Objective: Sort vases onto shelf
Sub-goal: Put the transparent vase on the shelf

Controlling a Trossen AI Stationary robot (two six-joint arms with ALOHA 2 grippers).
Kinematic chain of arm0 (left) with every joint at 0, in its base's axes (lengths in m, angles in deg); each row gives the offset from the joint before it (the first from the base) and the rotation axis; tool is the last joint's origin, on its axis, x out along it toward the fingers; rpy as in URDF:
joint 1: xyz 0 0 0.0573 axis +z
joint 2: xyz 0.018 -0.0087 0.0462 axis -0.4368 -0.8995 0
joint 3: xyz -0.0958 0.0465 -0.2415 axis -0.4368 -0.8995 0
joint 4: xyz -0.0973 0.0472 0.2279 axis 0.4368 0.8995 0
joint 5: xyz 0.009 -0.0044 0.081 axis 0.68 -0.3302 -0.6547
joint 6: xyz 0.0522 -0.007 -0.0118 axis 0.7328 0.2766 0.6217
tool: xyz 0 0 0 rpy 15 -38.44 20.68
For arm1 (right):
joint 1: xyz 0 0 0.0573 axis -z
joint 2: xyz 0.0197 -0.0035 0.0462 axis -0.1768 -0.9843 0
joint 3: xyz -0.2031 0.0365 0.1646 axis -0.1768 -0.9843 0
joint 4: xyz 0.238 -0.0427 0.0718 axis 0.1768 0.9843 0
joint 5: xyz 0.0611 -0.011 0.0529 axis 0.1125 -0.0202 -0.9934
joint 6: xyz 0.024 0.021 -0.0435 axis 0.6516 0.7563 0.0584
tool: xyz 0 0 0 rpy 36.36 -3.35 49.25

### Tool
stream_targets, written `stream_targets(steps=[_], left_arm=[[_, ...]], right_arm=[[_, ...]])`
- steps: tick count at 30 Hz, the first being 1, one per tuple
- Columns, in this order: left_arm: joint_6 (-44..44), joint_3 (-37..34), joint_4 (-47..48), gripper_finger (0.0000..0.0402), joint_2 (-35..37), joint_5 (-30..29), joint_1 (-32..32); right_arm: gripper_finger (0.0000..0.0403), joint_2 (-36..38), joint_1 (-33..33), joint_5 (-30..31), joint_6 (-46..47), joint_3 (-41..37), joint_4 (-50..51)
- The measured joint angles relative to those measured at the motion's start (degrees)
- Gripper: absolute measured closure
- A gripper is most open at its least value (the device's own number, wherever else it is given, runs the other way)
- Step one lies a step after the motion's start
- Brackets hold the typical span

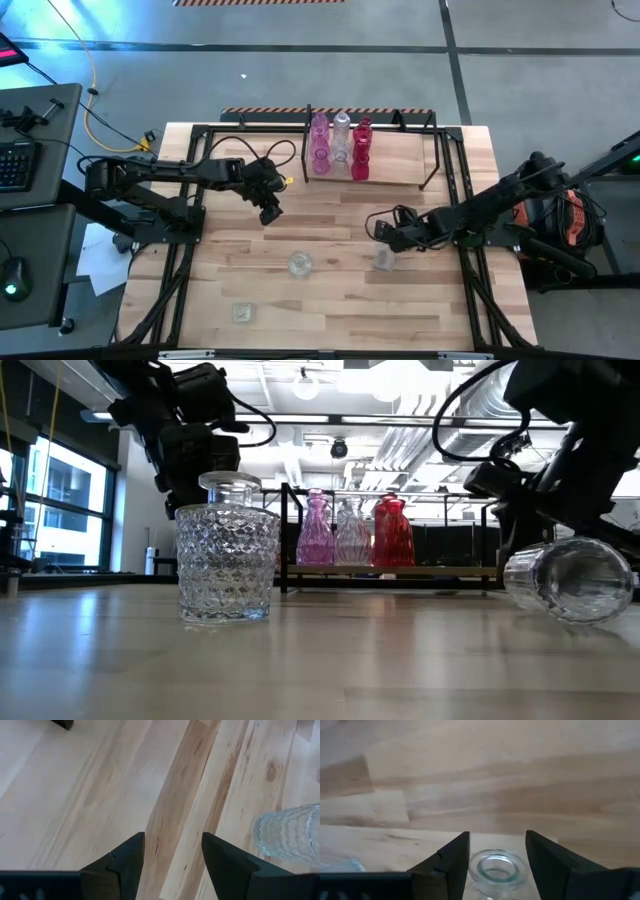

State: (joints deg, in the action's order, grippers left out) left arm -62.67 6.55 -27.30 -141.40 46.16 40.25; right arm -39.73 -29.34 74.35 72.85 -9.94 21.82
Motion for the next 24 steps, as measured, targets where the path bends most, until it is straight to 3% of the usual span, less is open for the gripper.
stream_targets(steps=[16, 24], left_arm=[[-0.65, 0.0, 1.04, 0.0215, 0.0, 0.03, 0.0], [-2.58, 0.0, 1.05, 0.0215, 0.0, 0.07, 0.0]], right_arm=[[0.0231, -0.83, -0.02, -8.99, -9.66, 0.0, -0.6], [0.0238, -0.83, -0.11, -10.3, -7.14, 0.02, 0.54]])
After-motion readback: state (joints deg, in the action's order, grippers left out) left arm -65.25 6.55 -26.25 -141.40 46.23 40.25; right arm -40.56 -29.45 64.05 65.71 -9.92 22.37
